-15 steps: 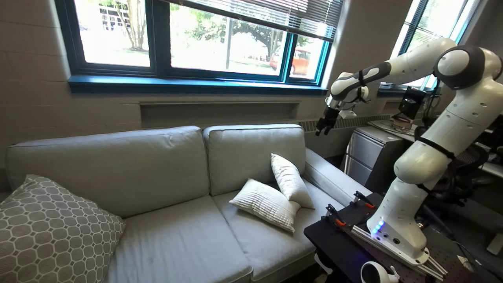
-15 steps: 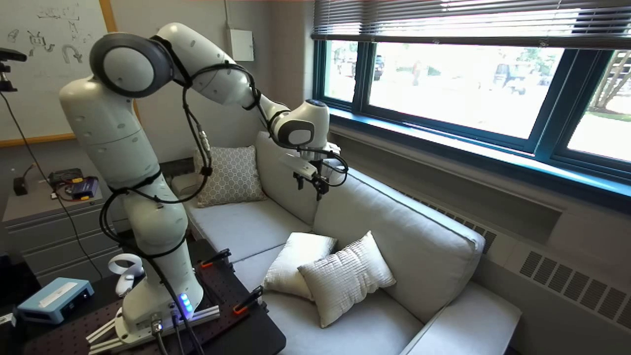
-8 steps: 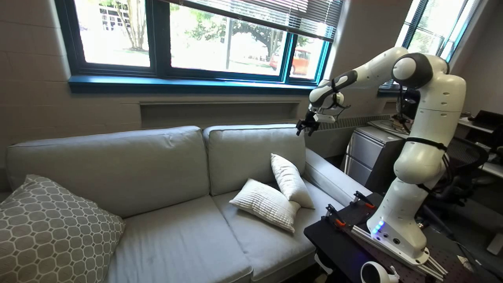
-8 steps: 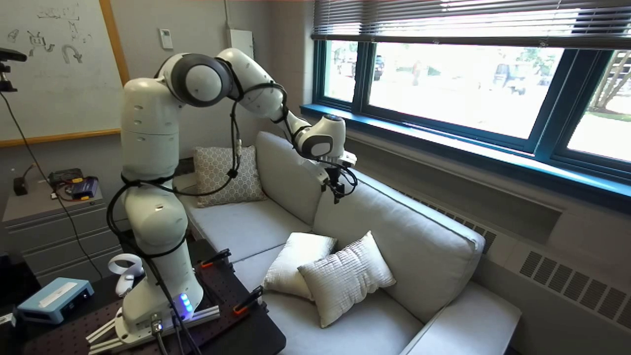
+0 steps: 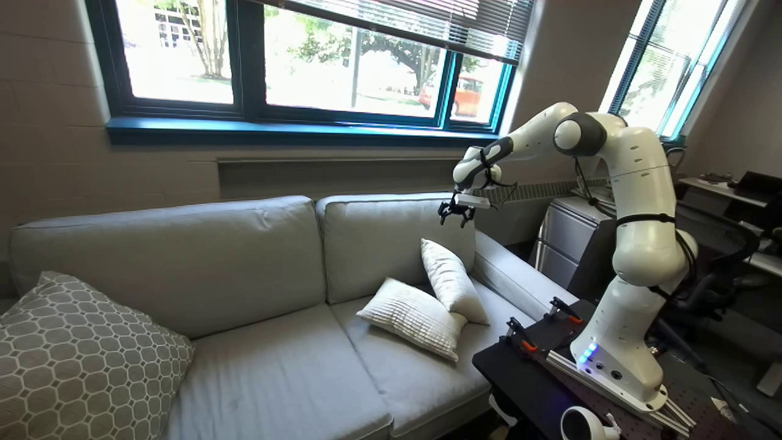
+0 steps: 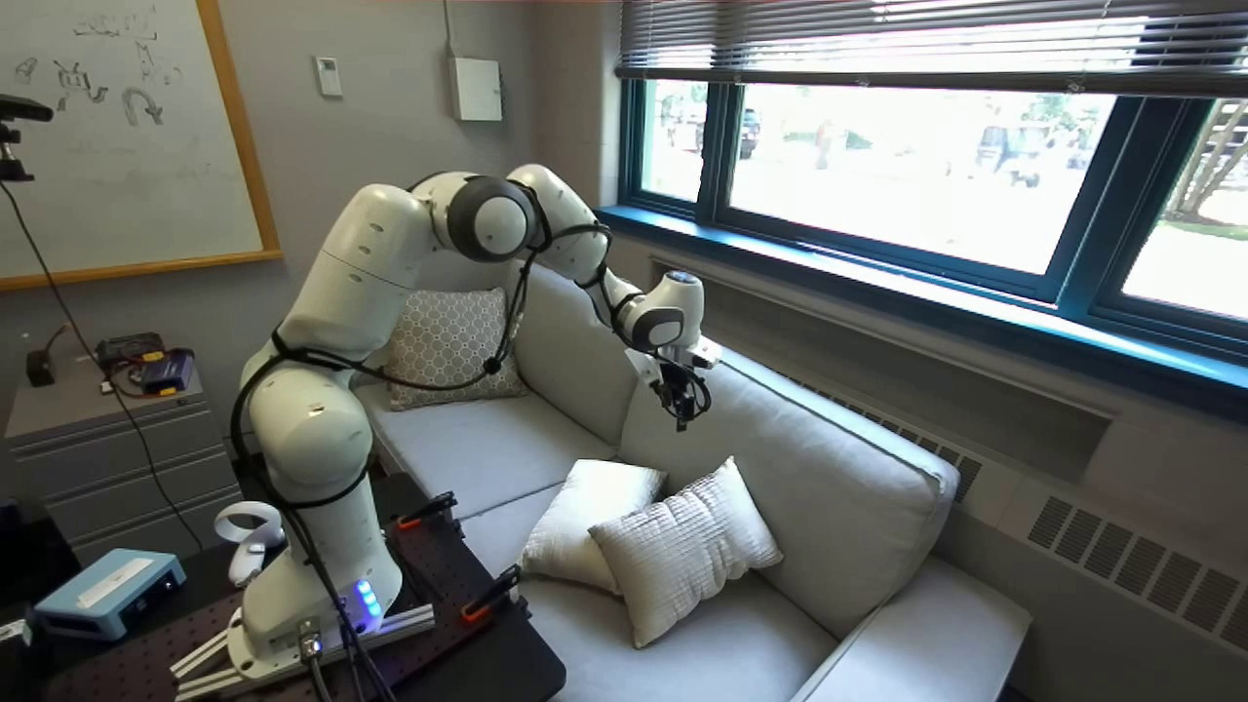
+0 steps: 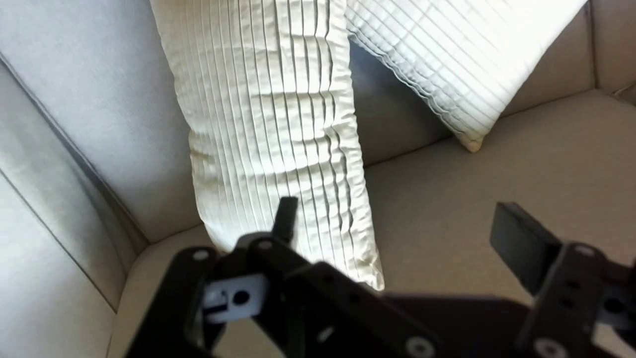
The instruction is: Place the striped pillows against the right armrest
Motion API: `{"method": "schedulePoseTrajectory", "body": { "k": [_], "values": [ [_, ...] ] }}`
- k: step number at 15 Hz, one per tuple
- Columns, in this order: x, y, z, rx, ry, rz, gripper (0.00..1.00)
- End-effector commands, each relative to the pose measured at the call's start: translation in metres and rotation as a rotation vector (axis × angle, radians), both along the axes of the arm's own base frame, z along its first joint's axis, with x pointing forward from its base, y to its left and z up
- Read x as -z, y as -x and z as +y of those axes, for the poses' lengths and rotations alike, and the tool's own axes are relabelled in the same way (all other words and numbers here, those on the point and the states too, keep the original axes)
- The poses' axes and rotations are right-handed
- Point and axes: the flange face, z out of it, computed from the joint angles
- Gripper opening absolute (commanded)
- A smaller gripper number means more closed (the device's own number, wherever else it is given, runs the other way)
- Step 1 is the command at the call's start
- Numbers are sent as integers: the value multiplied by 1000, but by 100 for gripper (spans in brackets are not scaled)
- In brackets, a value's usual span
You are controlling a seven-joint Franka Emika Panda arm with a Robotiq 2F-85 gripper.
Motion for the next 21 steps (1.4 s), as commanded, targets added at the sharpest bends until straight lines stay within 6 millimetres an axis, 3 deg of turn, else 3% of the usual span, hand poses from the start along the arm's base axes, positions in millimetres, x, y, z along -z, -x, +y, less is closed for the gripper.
{"method": "schedulePoseTrajectory", "body": {
  "k": [1, 4, 5, 8, 11, 13, 16, 21],
  "values": [
    [47, -19, 3, 80, 47, 57, 100],
    [85, -17, 11, 84, 65, 134, 100],
    [77, -8, 7, 70, 41, 100, 100],
    [95, -9, 13, 69, 48, 124, 100],
    [84, -6, 10, 74, 79, 107, 100],
    [89, -8, 10, 93, 97, 75, 100],
    [120, -22, 16, 167, 97, 48, 100],
    [202, -28, 34, 289, 130, 87, 100]
  ]
}}
